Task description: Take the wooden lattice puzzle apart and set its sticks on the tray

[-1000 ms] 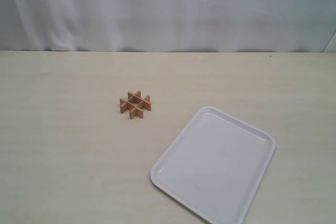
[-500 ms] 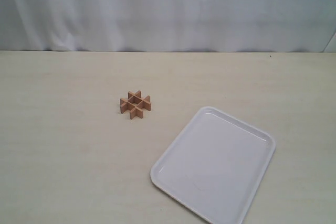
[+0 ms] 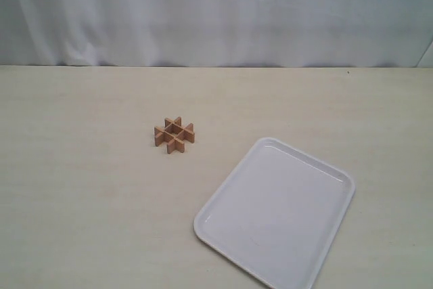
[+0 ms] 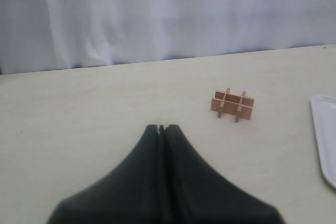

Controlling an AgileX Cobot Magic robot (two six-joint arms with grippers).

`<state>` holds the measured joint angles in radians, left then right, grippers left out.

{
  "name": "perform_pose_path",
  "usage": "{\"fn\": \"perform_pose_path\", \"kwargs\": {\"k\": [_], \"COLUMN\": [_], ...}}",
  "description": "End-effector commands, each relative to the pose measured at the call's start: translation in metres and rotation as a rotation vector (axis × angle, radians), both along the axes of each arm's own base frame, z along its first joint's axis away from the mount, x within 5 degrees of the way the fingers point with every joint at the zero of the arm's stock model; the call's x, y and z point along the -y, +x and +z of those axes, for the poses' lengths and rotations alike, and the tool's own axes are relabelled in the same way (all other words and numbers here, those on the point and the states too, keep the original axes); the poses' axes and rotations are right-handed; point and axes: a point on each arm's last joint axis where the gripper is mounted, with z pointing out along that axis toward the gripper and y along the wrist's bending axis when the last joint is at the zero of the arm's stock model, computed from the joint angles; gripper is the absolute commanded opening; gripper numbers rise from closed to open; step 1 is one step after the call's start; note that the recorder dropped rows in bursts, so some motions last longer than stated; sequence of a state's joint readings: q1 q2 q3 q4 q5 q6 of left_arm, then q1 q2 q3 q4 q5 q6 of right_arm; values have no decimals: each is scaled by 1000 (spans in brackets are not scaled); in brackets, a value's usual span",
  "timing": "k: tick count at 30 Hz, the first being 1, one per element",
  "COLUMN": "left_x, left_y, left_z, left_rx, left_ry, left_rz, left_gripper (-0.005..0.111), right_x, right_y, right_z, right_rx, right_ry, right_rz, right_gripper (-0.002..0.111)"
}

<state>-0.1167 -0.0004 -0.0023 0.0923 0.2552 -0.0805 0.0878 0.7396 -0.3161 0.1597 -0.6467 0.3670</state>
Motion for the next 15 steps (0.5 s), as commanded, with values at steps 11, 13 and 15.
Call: {"fn": "perform_pose_path", "kwargs": {"k": [11, 13, 15], "left_x": [0, 0, 0], "left_y": [0, 0, 0], "left_z": [0, 0, 0], "left_rx": [11, 11, 11], "left_ry": [-3, -3, -3], "left_rz": [0, 0, 0], "left_gripper": [0, 0, 0], "right_x": [-64, -70, -78], "right_y": [127, 143, 156], "right_z": [-29, -35, -40], "right_rx": [-433, -511, -581], "right_ry": [-95, -118, -157], "right_rz": [613, 678, 725], "right_gripper": [4, 4, 4]}}
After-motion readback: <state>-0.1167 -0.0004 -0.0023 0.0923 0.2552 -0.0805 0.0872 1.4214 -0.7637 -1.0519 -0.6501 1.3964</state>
